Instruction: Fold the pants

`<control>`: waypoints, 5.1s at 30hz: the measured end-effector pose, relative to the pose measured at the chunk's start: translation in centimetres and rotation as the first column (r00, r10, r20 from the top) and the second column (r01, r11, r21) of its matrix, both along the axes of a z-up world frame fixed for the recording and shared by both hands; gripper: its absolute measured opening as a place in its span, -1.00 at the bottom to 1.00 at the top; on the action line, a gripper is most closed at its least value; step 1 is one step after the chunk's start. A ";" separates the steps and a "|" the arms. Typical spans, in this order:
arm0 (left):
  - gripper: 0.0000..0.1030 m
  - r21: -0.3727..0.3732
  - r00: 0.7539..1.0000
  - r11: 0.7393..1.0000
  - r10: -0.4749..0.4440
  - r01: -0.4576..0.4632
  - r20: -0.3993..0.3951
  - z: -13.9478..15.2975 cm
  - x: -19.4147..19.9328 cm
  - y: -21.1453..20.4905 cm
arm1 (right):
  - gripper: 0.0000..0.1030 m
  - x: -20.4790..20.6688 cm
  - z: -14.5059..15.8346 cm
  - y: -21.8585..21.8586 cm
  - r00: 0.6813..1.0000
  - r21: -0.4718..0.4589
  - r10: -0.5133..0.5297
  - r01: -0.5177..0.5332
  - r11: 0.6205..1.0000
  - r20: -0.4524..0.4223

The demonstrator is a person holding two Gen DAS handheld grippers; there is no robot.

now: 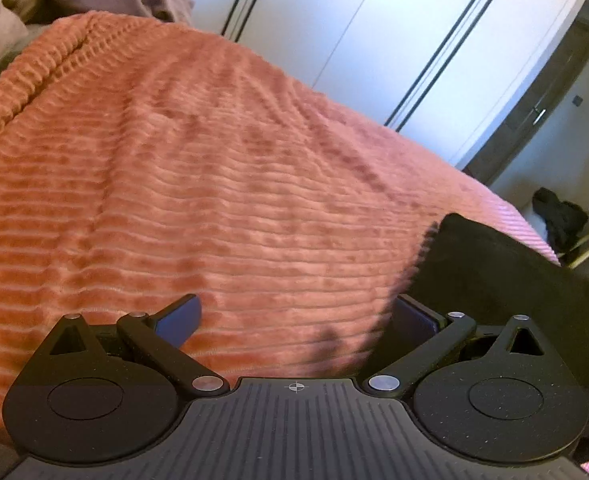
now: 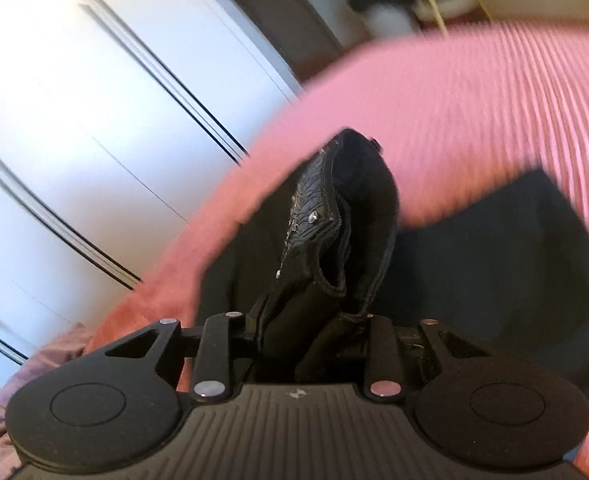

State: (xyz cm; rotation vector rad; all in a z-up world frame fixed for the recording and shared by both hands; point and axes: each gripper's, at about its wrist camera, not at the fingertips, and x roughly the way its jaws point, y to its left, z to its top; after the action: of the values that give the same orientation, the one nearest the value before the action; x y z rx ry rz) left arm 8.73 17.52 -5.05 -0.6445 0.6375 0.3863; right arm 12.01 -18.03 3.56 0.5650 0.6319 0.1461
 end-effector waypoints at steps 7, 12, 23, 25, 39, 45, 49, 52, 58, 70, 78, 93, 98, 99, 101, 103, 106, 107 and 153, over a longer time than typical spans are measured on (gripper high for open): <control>1.00 0.064 0.997 0.995 -0.081 0.080 0.016 0.5 0.1 -1.3 | -0.44 -4.4 4.0 -3.1 0.985 -0.052 -0.070 0.079 0.995 0.160; 1.00 0.110 0.985 0.979 -0.174 0.171 0.015 0.7 0.5 -2.6 | -0.44 -5.6 -1.7 -7.8 0.983 -0.111 -0.182 0.185 0.976 0.029; 1.00 0.198 0.938 0.919 -0.347 0.340 0.000 0.4 1.1 -5.9 | 0.12 -7.4 -4.4 -12.2 0.922 -0.127 -0.363 0.347 0.929 -0.136; 1.00 0.223 0.935 0.914 -0.353 0.339 0.026 0.6 0.9 -6.5 | 0.10 -7.8 -3.1 -11.3 0.943 -0.145 -0.325 0.313 0.939 -0.073; 1.00 0.235 0.824 0.815 -0.560 0.529 0.088 1.0 0.9 -9.9 | -1.00 -4.8 -6.8 -10.5 0.928 -0.092 -0.235 0.218 0.972 -0.288; 1.00 0.183 0.804 0.786 -0.592 0.590 -0.051 -0.9 2.7 -10.7 | -0.75 -3.3 -2.6 -8.1 0.966 -0.095 -0.162 0.146 0.985 -0.200; 1.00 0.190 0.802 0.783 -0.595 0.592 -0.049 -1.1 2.6 -10.8 | -0.61 0.5 -0.7 -6.0 0.982 -0.224 -0.141 0.110 0.968 -0.129; 1.00 0.199 0.801 0.780 -0.597 0.593 -0.048 -1.1 2.6 -10.8 | -0.61 4.7 -1.4 -5.6 0.977 -0.286 -0.151 0.103 0.953 -0.151; 1.00 0.200 0.792 0.772 -0.609 0.603 -0.037 -1.1 2.8 -10.9 | -0.59 8.9 -5.8 -5.2 0.964 -0.453 -0.133 0.015 0.891 -0.230; 1.00 0.209 0.798 0.776 -0.601 0.595 -0.040 -0.9 2.5 -10.7 | 0.09 1.4 -4.3 -5.4 0.990 -0.332 -0.047 0.000 0.943 -0.133; 1.00 0.247 0.809 0.781 -0.587 0.573 -0.022 -0.2 1.6 -10.6 | 0.20 -5.1 -3.8 -7.1 0.987 -0.169 -0.047 0.020 0.985 -0.156; 1.00 0.211 0.778 0.764 -0.627 0.610 0.020 0.2 1.1 -10.6 | 0.33 -7.6 -4.4 -11.0 0.969 0.080 -0.094 0.115 0.990 -0.230; 1.00 0.112 0.783 0.782 -0.620 0.613 0.053 0.1 1.5 -9.4 | 0.34 -9.0 -6.2 -15.6 0.942 0.228 -0.167 0.238 0.944 -0.291; 1.00 0.088 0.783 0.785 -0.619 0.613 0.062 0.1 1.6 -9.0 | 0.34 -9.1 -6.6 -16.3 0.935 0.252 -0.174 0.256 0.933 -0.308; 1.00 0.031 0.794 0.798 -0.602 0.602 0.088 0.1 1.8 -8.2 | 0.34 -9.3 -7.2 -17.1 0.926 0.282 -0.181 0.280 0.918 -0.331; 1.00 -0.031 0.809 0.812 -0.575 0.582 0.120 0.1 1.9 -7.2 | 0.35 -9.2 -7.6 -17.5 0.924 0.304 -0.176 0.285 0.909 -0.339; 1.00 -0.113 0.829 0.823 -0.541 0.556 0.141 -0.1 2.3 -5.8 | 0.42 -8.8 -7.7 -18.0 0.926 0.307 -0.177 0.284 0.908 -0.334; 1.00 -0.135 0.828 0.818 -0.542 0.559 0.143 -0.2 2.6 -5.5 | 0.44 -8.6 -7.7 -18.2 0.928 0.302 -0.178 0.281 0.911 -0.329; 1.00 -0.437 0.661 0.502 -0.639 0.746 0.393 -1.6 15.4 -5.6 | -0.07 7.4 -2.6 -11.7 0.970 0.191 0.214 -0.189 0.963 -0.119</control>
State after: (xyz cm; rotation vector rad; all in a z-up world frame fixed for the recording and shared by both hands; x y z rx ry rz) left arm 24.17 11.87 -6.61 -0.9133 0.7882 -0.6778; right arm 19.36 -29.69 0.99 0.6873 0.8172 0.3606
